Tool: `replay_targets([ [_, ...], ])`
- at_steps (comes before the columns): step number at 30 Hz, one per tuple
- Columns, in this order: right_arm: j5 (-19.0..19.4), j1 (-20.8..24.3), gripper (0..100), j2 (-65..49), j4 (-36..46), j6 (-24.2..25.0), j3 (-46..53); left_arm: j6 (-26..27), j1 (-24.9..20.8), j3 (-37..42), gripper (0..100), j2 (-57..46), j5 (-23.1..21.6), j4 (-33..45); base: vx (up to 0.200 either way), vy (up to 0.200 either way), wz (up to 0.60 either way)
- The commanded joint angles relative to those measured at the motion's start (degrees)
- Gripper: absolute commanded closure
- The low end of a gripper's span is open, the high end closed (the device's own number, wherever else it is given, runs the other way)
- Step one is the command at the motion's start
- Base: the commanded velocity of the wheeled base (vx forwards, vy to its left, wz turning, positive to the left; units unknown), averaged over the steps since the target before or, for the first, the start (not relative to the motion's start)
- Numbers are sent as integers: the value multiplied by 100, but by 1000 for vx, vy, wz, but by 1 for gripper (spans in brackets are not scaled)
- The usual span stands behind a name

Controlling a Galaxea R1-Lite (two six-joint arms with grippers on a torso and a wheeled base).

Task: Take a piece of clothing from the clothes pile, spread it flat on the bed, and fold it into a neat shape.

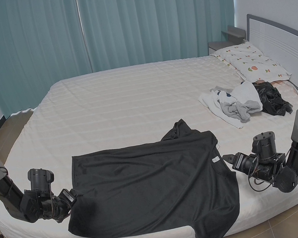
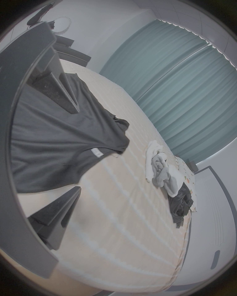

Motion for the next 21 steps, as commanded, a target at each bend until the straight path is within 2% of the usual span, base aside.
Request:
replay_targets([
  [1, 29, 207, 0, -298, -68, 157, 488, 224, -125, 725, 0, -520, -224, -67, 0, 0, 0],
  [6, 47, 233, 0, -237, -60, 165, 612, 303, -90, 1015, 0, -476, -250, -304, 0, 0, 0],
  [11, 47, 330, 0, -210, -60, 201, 691, 874, 16, 1367, 0, 60, -329, -875, 0, 0, 0],
  [21, 232, 374, 0, -140, -68, 209, 814, 1006, 165, 1446, 0, 1018, -83, -2009, 0, 0, 0],
])
